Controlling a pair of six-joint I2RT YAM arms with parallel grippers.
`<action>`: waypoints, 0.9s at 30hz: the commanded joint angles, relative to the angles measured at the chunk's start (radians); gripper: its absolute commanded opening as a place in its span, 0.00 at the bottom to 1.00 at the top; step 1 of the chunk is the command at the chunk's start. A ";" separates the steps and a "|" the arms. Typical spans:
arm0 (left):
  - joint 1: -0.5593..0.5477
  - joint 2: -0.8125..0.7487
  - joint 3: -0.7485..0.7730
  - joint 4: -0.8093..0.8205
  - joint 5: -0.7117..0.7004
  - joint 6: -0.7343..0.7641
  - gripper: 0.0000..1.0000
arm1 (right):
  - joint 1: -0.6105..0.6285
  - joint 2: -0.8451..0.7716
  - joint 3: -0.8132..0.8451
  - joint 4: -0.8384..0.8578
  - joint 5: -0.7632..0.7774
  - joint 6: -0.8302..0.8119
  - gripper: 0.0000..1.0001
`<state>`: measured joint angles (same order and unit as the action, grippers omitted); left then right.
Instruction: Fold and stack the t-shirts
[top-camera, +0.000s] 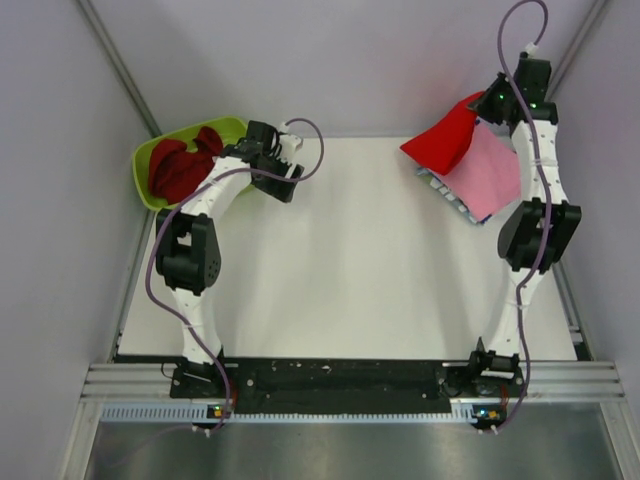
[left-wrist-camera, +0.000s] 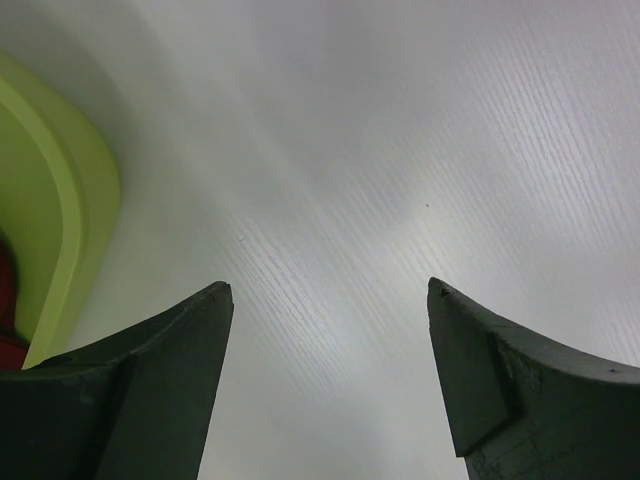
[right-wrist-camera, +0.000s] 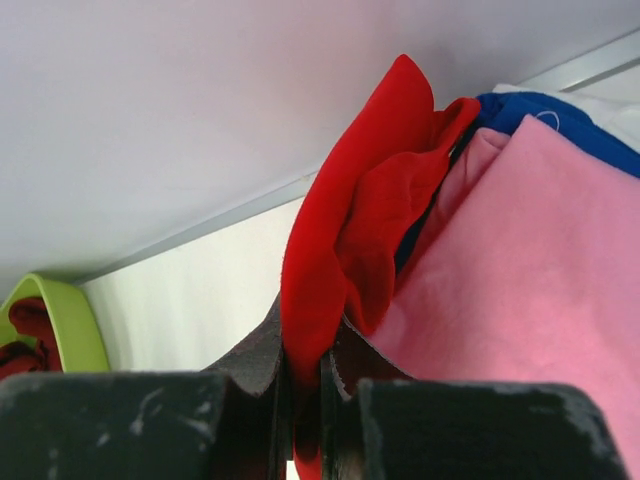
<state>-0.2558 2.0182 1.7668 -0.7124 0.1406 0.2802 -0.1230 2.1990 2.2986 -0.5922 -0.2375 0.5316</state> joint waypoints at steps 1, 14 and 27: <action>0.000 -0.038 0.039 -0.001 0.010 0.008 0.83 | -0.007 -0.137 0.085 0.049 -0.010 -0.024 0.00; 0.000 -0.050 0.034 -0.001 0.007 0.019 0.83 | -0.084 -0.294 -0.120 0.048 -0.043 -0.062 0.00; 0.000 -0.036 0.042 -0.002 0.028 0.016 0.83 | -0.248 -0.396 -0.517 0.107 -0.057 -0.088 0.00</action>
<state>-0.2558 2.0182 1.7672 -0.7197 0.1455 0.2874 -0.3084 1.8988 1.8427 -0.5587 -0.2943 0.4541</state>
